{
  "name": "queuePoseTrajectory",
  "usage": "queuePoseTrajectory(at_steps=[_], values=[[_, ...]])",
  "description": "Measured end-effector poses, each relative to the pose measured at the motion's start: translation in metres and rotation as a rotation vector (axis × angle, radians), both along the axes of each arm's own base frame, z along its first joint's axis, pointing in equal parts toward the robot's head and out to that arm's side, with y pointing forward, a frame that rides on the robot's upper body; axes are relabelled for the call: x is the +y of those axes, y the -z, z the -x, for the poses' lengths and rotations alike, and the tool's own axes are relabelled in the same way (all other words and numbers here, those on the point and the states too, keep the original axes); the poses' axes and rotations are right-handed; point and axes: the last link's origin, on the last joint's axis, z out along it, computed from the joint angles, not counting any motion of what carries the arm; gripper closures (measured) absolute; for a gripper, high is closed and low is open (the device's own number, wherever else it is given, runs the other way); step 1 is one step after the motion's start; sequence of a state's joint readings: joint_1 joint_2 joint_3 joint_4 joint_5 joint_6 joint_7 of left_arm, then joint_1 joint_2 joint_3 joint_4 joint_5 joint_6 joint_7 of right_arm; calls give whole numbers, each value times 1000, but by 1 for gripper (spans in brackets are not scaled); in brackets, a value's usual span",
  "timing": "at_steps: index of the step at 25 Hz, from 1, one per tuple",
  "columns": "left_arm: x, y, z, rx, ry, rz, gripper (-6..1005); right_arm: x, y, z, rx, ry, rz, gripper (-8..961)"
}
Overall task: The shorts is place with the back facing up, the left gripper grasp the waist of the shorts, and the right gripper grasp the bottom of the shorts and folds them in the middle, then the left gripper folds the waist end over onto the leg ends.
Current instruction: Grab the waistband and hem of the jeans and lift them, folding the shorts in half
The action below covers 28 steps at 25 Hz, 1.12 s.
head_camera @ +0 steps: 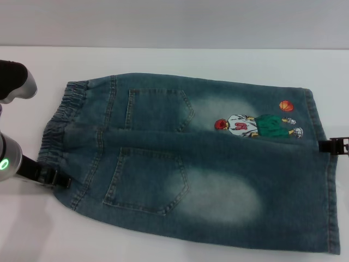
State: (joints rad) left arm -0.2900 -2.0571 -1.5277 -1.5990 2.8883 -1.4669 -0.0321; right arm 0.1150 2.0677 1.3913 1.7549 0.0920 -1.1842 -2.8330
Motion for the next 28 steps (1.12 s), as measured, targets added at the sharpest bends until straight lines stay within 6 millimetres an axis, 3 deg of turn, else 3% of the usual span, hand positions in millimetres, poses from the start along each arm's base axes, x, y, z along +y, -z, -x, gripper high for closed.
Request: queuePoseTrajectory(at_steps=[28], values=[[4, 5, 3, 0, -4, 12, 183, 0, 0, 1, -3, 2, 5, 295]])
